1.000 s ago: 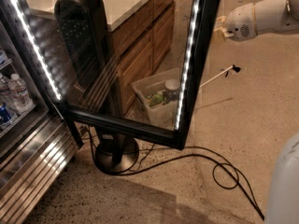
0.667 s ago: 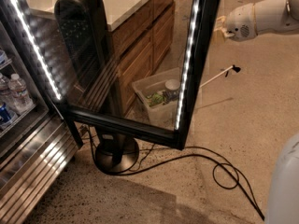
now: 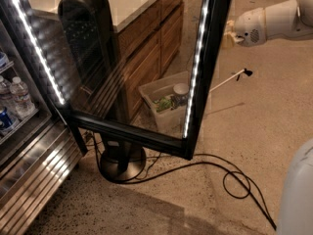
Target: Close right fridge door
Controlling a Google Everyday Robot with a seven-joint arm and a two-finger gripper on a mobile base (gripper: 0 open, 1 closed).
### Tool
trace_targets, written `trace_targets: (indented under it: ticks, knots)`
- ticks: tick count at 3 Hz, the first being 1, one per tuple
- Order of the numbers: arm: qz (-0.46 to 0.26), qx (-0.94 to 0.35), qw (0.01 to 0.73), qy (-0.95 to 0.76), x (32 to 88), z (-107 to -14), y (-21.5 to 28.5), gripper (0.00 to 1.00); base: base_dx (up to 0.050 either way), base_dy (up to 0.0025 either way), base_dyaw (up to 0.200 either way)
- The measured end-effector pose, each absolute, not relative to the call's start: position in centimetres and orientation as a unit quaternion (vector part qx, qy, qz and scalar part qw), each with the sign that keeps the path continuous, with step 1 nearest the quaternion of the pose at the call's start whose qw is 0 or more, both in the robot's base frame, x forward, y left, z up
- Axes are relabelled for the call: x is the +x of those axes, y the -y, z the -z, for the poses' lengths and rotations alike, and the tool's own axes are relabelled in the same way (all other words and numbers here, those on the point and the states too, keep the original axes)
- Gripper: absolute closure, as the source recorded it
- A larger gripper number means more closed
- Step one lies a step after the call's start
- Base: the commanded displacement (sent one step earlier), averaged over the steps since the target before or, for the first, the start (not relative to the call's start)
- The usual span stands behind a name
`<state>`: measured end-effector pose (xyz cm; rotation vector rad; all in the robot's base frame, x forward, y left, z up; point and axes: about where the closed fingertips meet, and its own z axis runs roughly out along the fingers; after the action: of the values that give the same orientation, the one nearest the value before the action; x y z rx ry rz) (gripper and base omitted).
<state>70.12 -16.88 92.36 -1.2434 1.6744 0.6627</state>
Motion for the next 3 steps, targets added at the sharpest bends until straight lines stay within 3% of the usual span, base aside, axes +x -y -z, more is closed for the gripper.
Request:
trace_targets:
  ticks: [3]
  knots:
    - [-0.302,-0.531,0.439,-0.659,68.0,-92.4,15.1,1.0,0.0,0.0,0.0]
